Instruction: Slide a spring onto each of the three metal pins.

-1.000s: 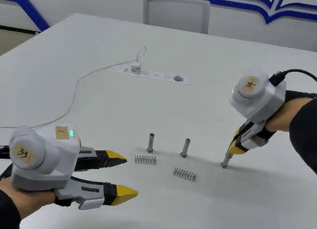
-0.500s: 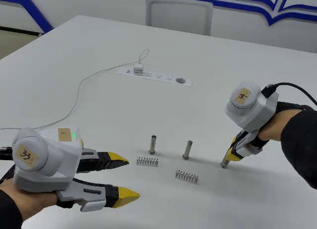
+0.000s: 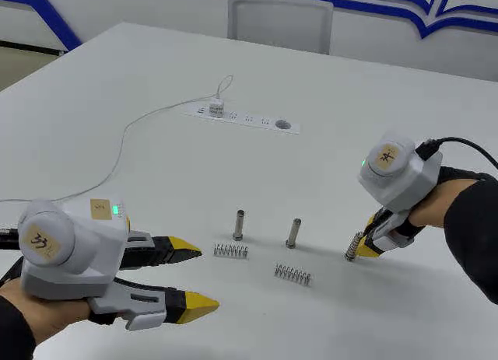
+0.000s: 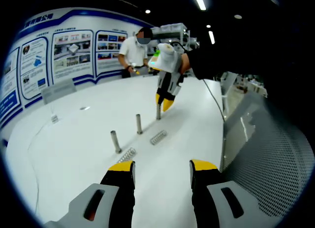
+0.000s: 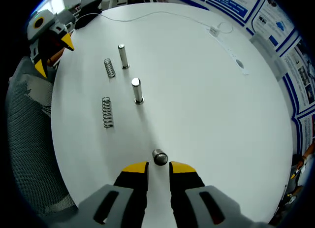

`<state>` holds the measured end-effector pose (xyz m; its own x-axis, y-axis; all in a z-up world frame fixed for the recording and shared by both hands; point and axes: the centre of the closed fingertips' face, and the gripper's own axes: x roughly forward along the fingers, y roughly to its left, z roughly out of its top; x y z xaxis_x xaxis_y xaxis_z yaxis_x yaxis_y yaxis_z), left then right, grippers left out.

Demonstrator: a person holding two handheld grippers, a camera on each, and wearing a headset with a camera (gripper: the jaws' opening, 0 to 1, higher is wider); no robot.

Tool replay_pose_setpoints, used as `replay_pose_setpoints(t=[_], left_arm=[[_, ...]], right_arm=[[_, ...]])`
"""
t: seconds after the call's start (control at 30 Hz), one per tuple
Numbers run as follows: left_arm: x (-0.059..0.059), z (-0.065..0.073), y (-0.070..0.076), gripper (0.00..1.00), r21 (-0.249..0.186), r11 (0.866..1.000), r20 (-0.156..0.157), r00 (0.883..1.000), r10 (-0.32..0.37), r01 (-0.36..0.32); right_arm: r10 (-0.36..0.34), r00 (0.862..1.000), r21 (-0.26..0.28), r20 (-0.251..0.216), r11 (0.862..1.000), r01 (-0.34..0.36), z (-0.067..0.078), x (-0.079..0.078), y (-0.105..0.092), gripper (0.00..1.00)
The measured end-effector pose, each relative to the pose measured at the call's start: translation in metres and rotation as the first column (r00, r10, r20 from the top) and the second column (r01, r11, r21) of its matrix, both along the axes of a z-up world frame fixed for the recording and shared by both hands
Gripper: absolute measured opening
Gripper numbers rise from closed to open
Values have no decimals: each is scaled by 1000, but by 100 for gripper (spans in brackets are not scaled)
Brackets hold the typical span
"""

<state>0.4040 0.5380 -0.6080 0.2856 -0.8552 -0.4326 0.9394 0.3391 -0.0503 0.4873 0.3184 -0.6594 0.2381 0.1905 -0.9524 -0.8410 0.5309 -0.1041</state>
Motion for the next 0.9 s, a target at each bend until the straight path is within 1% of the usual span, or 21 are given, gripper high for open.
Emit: replay_pose_setpoints(t=[0.13, 0.23, 0.4, 0.53, 0.67, 0.73, 0.83, 0.9], left_arm=[[0, 0, -1, 46, 0, 1000, 0, 1000, -2, 2], [1, -1, -1, 46, 0, 1000, 0, 1000, -4, 4], [1, 0, -2, 46, -1, 1000, 3, 1000, -8, 8], [1, 0, -2, 46, 0, 1000, 4, 1000, -10, 10], [0, 1, -3, 45, 2, 1000, 5, 1000, -13, 13], [0, 1, -3, 45, 3, 1000, 6, 1000, -14, 14], [0, 2, -4, 45, 5, 1000, 8, 1000, -15, 15], [0, 2, -4, 45, 4, 1000, 9, 1000, -15, 15]], right_arm=[[-10, 1000, 7, 3, 1000, 10, 2, -7, -3, 18], [-13, 1000, 11, 3, 1000, 13, 2, -16, -3, 18], [4, 1000, 16, -2, 1000, -3, 2, -29, 4, 18], [27, 1000, 27, -7, 999, -27, 2, -38, 15, 18], [54, 998, 51, -12, 997, -53, 1, -45, 32, 18], [68, 998, 55, -14, 996, -67, 0, -46, 38, 18], [89, 996, 75, -17, 993, -88, -1, -47, 51, 18], [103, 995, 80, -13, 992, -102, -2, -46, 57, 18]])
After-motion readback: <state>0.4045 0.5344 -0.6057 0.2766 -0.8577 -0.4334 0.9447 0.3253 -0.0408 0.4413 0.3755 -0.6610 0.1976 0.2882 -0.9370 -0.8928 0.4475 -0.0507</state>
